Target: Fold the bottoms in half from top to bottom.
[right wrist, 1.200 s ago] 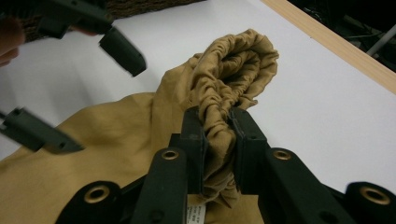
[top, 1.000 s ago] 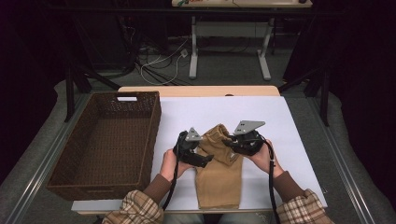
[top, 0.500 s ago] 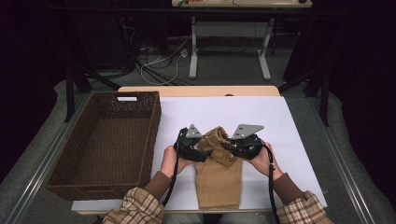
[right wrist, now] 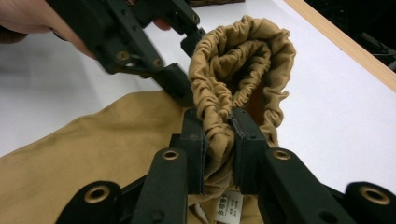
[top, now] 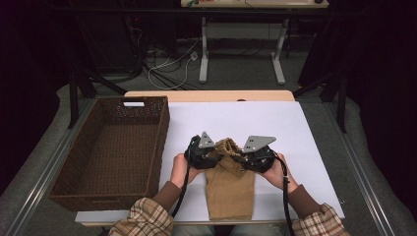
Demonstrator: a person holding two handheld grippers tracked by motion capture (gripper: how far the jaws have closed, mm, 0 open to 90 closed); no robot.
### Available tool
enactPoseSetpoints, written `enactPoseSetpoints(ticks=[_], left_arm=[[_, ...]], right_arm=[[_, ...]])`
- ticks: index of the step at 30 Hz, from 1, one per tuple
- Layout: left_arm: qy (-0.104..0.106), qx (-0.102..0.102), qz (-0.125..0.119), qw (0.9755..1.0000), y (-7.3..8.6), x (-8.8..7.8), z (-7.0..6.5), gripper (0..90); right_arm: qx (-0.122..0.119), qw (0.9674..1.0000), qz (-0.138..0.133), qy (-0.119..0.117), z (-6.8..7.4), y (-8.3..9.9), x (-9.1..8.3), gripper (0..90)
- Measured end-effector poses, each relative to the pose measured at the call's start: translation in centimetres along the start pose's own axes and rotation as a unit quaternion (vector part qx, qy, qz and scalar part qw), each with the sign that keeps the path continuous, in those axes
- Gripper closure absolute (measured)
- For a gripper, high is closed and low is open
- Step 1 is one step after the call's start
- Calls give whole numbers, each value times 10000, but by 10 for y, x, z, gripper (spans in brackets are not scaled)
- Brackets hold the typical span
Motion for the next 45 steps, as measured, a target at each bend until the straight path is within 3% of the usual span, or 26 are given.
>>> enactPoseSetpoints(ticks=[4,8,14,23,29,35,39,42,45], left_arm=[[-20,8,-81,10000,3,1,0,759],[-1,-25,-172,9998,4,2,-1,848],[-8,24,-270,9996,6,-1,-3,870],[-11,180,-226,9996,13,-7,-9,870],[-45,219,-192,9996,17,-10,-10,869],[-28,208,-105,9997,21,-13,-11,865],[-34,207,20,9998,23,-16,-11,855],[-84,232,117,9996,24,-18,-12,837],[-169,245,276,9992,25,-21,-13,796]], right_arm=[[14,10000,-12,-19,1,1,0,764],[12,10000,-14,-35,2,2,0,757],[92,9999,-36,-39,1,3,-3,676],[305,9994,16,-131,1,17,-11,382],[395,9988,-32,-275,2,23,-18,268],[504,9982,-231,-241,-1,25,-30,253],[591,9977,-267,-183,-4,29,-34,315],[557,9980,-191,-216,-5,31,-34,368],[520,9983,79,-251,-6,37,-30,390]])
Point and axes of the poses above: each handheld gripper's, and its own axes: x roughly forward along the jaws, y roughly out of its underside, z roughly to its left, the point moved 4 cm from there along x, roughly forward along the jaws, and after that the axes turned 5 degrees about -x, right-handed, at the moved point
